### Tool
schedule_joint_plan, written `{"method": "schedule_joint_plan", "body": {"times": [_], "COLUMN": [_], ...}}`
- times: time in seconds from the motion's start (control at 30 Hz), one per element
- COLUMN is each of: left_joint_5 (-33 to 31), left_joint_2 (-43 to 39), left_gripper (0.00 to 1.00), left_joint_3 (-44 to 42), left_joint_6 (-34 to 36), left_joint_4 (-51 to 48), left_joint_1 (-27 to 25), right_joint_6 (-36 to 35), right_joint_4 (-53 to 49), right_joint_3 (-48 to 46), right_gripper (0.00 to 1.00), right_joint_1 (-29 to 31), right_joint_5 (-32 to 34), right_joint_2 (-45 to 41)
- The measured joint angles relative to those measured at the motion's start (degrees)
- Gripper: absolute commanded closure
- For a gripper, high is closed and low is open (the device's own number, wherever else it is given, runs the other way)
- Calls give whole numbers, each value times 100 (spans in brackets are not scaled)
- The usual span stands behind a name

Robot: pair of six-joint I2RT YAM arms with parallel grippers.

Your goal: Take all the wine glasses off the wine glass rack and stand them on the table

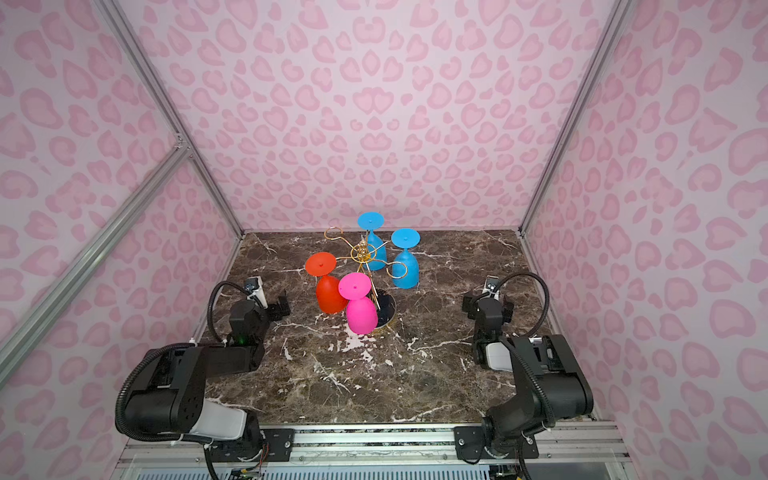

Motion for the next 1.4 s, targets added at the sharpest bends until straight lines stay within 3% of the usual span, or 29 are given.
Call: {"method": "schedule_joint_plan", "body": {"times": [1.0,1.07,1.2,1.4], "left_joint_5": [4,9,179,651], "left_joint_2": [-125,-647,-2190,-3884], "left_gripper": [2,2,2,2], "left_joint_3": [-31,223,1023,1556], "left_joint_6": [-17,-46,-339,-942], "left_joint_4": [-101,-922,-2339,-4553], "left_joint_1": [-7,-2,-22,-92], "right_joint_6": [4,22,269,929], "right_joint_4": [17,-337,-1982,-4369], "right_joint_3": [4,46,885,2011], "right_gripper": [0,0,0,2], "right_joint_1": [-72,-24,85,140], "right_joint_5": [-66,31,66,-820], "right_joint_2": [-33,-367,-1912,-3340]}}
